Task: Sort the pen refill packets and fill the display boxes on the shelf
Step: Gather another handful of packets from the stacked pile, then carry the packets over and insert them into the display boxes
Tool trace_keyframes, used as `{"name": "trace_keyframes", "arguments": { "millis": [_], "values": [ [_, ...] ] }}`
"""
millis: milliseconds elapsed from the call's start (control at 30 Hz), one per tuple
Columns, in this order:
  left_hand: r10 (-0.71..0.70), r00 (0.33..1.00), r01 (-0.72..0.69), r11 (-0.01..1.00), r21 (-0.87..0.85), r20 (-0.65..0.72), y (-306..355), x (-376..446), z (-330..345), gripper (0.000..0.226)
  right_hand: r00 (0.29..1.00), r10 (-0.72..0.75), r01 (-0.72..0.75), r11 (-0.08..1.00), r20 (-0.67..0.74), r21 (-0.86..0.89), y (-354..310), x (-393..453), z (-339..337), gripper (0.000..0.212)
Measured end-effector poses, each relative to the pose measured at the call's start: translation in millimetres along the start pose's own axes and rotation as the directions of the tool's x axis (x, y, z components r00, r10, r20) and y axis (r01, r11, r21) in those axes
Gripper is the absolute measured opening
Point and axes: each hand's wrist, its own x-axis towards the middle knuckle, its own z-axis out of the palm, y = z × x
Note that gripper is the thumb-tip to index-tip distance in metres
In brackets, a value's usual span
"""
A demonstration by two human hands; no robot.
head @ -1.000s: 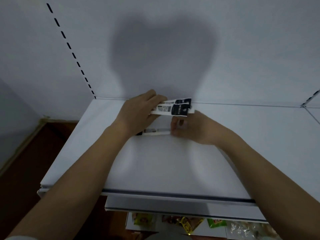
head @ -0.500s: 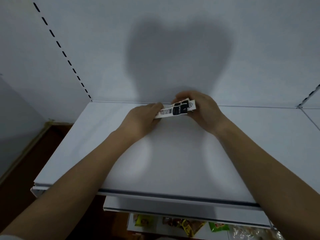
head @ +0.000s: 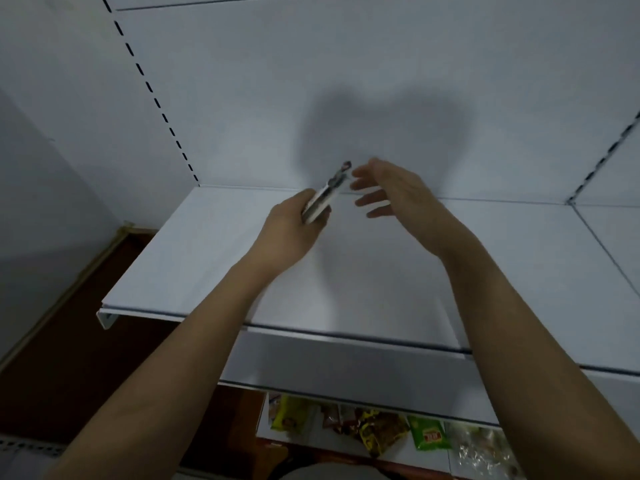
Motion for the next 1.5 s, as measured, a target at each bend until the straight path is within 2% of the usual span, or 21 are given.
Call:
{"name": "trace_keyframes", "arguments": {
  "millis": [100,167,367,467,567,733,933,1033,1133,1200,1267,1367,1500],
  "values": [
    [-0.019,0.998,0.036,0.943,-0.332,0.055,16.7,-19.7,-10.6,0.013,0.995,-0.017,0.002,0.989,-0.103,-0.15,-1.3,-50.7,-17.1,0.038],
    [0.019,0.995,0.03,0.883,-0.468,0.099,28.3,-37.9,-11.1,0.015,0.974,-0.013,-0.042,0.971,-0.226,-0.235,-1.5,-90.6,-20.2,0.036],
    [0.111,0.965,0.078,0.739,-0.669,0.236,55.4,-92.9,9.7,0.013,0.864,0.079,-0.304,0.87,-0.498,-0.388,0.8,-234.9,-16.9,0.021],
    [0.2,0.93,0.116,0.638,-0.762,0.309,62.7,-116.9,29.0,0.014,0.778,0.147,-0.463,0.792,-0.611,-0.399,14.8,-315.8,-21.7,0.019],
    [0.304,0.87,0.126,0.624,-0.771,0.388,72.3,-144.9,57.4,0.017,0.672,0.238,-0.619,0.701,-0.701,-0.355,28.8,-391.8,-26.1,0.019],
    [0.372,0.709,0.179,0.728,-0.662,0.599,99.9,-195.9,130.8,0.019,0.473,0.333,-0.76,0.623,-0.815,-0.186,37.3,-501.7,-30.8,0.015],
    [0.426,0.607,0.147,0.769,-0.622,0.67,186.1,-259.0,220.0,0.018,0.182,0.405,-0.843,0.534,-0.896,0.069,45.2,-631.1,-61.0,0.014],
    [0.434,0.579,0.155,0.773,-0.615,0.691,239.2,-303.7,263.8,0.018,0.09,0.446,-0.859,0.487,-0.891,0.156,49.8,-693.8,-81.2,0.016],
    [0.442,0.525,0.123,0.806,-0.579,0.727,279.9,-350.3,300.1,0.018,0.058,0.524,-0.864,0.453,-0.85,0.221,55.8,-746.1,-101.3,0.018],
    [0.431,0.461,0.115,0.838,-0.534,0.776,301.1,-374.4,321.9,0.016,0.039,0.578,-0.859,0.436,-0.815,0.268,62.6,-775.7,-117.6,0.019],
    [0.399,0.411,0.101,0.874,-0.476,0.819,317.4,-387.3,339.9,0.017,0.052,0.637,-0.844,0.44,-0.769,0.307,68.7,-794.5,-133.8,0.021],
    [0.355,0.415,0.077,0.903,-0.422,0.838,351.3,-386.8,364.0,0.022,0.088,0.679,-0.828,0.457,-0.729,0.325,81.5,-810.3,-170.6,0.022],
    [0.4,0.435,0.067,0.879,-0.472,0.807,392.9,-373.5,403.7,0.019,0.111,0.686,-0.814,0.477,-0.719,0.331,100.6,-817.9,-230.4,0.024]
  ]
}}
